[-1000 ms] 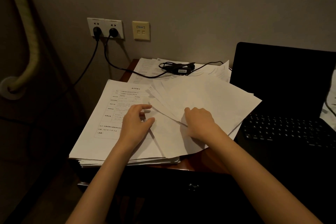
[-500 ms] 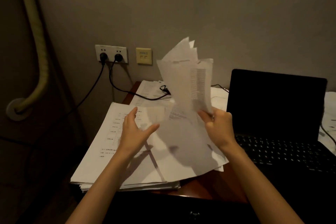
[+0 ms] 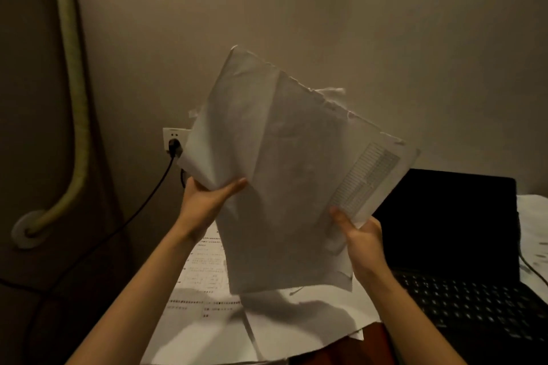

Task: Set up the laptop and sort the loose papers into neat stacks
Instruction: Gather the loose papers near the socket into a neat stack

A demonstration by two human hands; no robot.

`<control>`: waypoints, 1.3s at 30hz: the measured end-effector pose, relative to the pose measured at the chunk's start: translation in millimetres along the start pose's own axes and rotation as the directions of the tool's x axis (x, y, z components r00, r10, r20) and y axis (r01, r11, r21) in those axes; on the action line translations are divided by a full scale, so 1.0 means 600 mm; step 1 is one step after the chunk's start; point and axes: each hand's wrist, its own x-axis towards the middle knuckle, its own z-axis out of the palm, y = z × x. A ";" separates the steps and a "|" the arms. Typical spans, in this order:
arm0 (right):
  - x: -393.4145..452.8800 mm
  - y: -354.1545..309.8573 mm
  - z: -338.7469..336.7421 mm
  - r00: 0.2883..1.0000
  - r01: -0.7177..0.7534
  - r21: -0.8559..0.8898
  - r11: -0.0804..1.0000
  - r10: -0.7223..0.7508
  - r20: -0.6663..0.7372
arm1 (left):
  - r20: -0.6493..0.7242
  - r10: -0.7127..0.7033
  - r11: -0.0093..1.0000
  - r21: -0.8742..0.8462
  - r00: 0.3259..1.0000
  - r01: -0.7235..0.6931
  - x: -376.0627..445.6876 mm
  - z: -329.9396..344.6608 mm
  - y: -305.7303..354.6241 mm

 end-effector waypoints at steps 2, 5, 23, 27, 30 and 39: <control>0.005 -0.005 0.011 0.999 0.018 0.013 1.000 -0.017 -0.032 | -0.046 0.033 0.999 0.009 0.998 -0.033 0.002 0.006 0.009; 0.015 -0.006 0.030 0.999 0.028 -0.067 0.997 -0.030 -0.034 | -0.003 0.138 0.990 -0.006 0.990 -0.138 0.005 -0.002 0.019; 0.011 0.053 -0.017 0.906 -0.111 0.116 0.987 0.149 -0.397 | 0.051 -0.183 0.960 0.224 0.982 0.168 -0.048 -0.016 -0.133; -0.031 0.084 -0.002 0.928 -0.219 0.051 0.974 0.224 -0.299 | -0.010 -0.200 0.962 0.188 0.980 0.199 -0.055 -0.012 -0.144; -0.072 0.110 0.013 0.934 -0.281 0.018 0.960 0.277 -0.227 | -0.022 -0.194 0.968 0.158 0.981 0.195 -0.066 -0.008 -0.158; -0.133 0.168 0.087 0.819 -0.474 0.284 0.833 0.536 -0.207 | -0.277 0.051 0.950 0.310 0.960 0.039 -0.090 0.029 -0.167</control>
